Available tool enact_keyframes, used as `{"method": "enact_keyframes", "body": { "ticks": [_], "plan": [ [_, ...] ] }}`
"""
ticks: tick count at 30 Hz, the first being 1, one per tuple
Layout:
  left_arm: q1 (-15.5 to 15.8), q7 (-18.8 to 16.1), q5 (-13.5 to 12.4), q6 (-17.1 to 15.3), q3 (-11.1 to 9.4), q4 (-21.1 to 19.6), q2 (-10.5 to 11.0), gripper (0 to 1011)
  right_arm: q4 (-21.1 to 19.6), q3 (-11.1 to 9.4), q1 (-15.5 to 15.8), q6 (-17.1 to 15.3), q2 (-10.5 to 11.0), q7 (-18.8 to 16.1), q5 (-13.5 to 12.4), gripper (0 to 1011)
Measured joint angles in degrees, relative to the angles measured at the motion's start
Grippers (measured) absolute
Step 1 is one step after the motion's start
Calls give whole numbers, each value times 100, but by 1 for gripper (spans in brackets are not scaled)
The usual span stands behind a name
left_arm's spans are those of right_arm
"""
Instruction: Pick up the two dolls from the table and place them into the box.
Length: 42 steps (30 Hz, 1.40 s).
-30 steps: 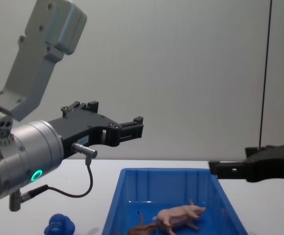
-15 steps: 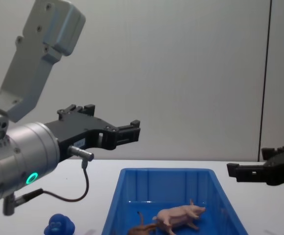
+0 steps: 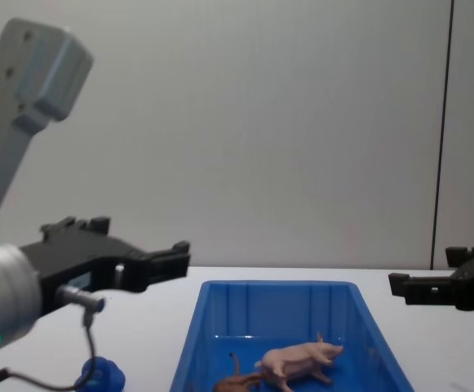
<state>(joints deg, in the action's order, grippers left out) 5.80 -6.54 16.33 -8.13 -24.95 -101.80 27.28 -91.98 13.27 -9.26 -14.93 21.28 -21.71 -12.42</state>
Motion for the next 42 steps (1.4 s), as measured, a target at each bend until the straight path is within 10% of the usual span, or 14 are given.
{"method": "enact_keyframes", "body": {
  "ticks": [14,42],
  "plan": [
    [-335,114,567,29,204,96,360,1001,21,-16,2,39,20,-22,-3,1001],
    [518,2155,821,288,485,2145,154,1001,30,-21,2,54,30,-30,-2,1001]
  ]
}}
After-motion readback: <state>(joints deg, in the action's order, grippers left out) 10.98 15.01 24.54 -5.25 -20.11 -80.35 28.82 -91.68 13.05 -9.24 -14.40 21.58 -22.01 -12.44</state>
